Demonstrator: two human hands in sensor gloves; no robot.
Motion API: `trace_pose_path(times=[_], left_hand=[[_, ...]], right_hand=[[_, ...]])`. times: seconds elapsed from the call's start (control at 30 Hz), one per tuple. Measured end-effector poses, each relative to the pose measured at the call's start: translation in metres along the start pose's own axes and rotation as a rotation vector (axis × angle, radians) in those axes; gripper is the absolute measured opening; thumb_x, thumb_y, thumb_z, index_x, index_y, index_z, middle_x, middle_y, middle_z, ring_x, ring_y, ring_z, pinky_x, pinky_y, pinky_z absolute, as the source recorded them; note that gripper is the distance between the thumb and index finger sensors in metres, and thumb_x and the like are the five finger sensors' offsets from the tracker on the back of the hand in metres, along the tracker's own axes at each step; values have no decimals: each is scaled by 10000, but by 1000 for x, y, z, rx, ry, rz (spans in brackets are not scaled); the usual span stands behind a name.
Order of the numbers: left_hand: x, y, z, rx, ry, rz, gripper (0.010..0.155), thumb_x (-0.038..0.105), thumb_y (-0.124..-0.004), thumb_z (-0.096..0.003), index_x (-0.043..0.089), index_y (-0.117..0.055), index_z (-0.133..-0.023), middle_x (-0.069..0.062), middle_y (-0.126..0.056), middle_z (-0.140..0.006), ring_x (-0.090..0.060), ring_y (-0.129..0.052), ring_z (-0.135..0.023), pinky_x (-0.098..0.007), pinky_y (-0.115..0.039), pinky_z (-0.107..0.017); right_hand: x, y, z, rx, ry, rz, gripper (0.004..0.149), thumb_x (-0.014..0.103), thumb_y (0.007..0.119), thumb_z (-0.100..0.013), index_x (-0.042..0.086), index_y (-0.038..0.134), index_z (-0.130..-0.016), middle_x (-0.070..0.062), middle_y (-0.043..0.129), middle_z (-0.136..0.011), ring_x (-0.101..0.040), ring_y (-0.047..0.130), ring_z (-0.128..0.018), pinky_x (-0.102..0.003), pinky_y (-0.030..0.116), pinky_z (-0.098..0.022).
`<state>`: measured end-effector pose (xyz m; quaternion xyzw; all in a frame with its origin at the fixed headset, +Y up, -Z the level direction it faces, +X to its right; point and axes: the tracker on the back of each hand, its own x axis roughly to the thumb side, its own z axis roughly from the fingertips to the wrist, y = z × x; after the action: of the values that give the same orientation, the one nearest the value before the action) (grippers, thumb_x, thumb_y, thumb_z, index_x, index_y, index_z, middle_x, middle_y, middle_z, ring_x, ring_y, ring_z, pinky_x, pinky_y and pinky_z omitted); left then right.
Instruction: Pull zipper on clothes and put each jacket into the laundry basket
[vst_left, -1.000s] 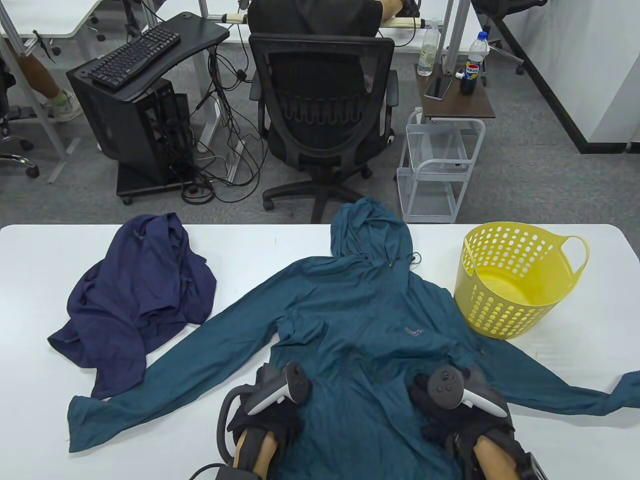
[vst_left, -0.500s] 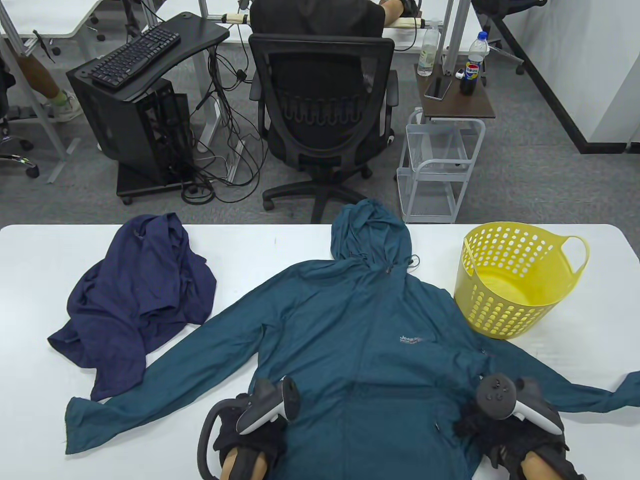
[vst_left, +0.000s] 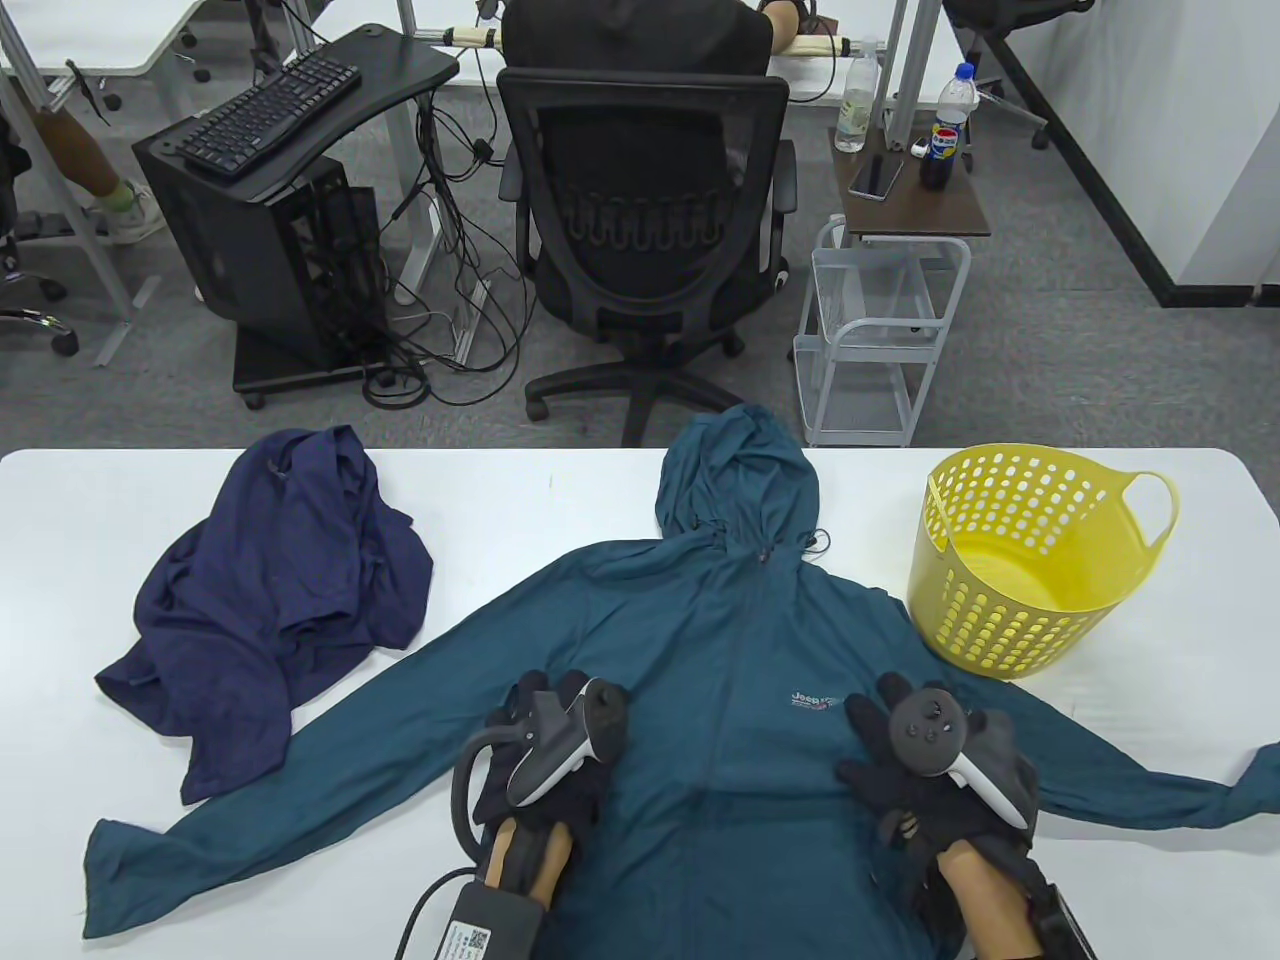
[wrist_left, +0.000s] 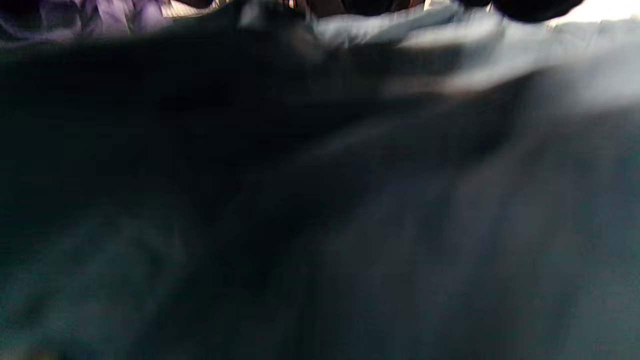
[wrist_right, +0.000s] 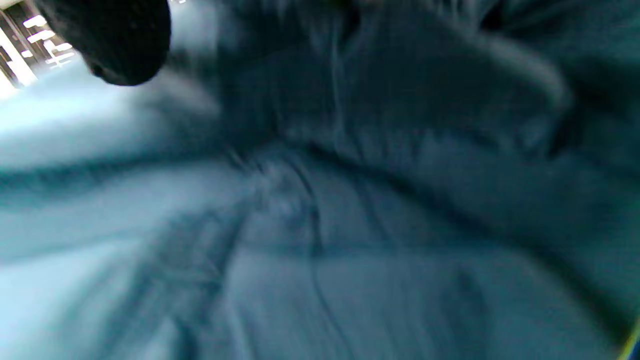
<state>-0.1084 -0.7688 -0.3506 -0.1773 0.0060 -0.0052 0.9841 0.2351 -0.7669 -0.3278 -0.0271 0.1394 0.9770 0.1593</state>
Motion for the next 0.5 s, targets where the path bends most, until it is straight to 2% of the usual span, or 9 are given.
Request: trace_pose_path(times=[0.07,0.17,0.3,0.4,0.5], left_hand=[[-5,-17,-8,-100,-2,29,658,644,-580,-349,659,-329,-957,147,-248,-1209,-346,-187,-1104,-671,-326,-737],[-11,-28,-8,-163,11,72,671,663,-557,-347,645,-282,-958,111,-115,-1188,-406,-73,-1056,-697,-293,-708],[-14,-24,6,-228,96,31,698,686,-536,-353,612,-259,-990,71,-140,-1201,-486,-191,-1057,-715,-413,-692],[-24,-18,19,-310,160,52,706,691,-534,-361,590,-267,-1007,47,-169,-1202,-510,-256,-1052,-713,-488,-674],[-32,-2,34,-377,226,72,697,671,-575,-392,524,-395,-1049,-6,-323,-1218,-545,-373,-1050,-736,-480,-666]], right_hand=[[-6,13,-6,59,0,48,762,612,730,-473,385,381,-1111,39,187,-1234,-437,93,-1076,-701,210,-713],[-11,23,-10,128,33,80,793,657,669,-471,412,261,-1105,61,75,-1217,-423,44,-1073,-685,165,-718],[-8,32,-10,141,49,131,775,662,572,-484,422,151,-1089,69,-6,-1196,-425,3,-1064,-677,127,-717],[4,38,-2,150,-10,144,758,647,581,-489,417,183,-1090,67,28,-1202,-426,34,-1069,-676,143,-717],[20,45,8,172,-82,175,758,630,588,-490,400,184,-1089,54,57,-1205,-435,59,-1070,-682,156,-716]])
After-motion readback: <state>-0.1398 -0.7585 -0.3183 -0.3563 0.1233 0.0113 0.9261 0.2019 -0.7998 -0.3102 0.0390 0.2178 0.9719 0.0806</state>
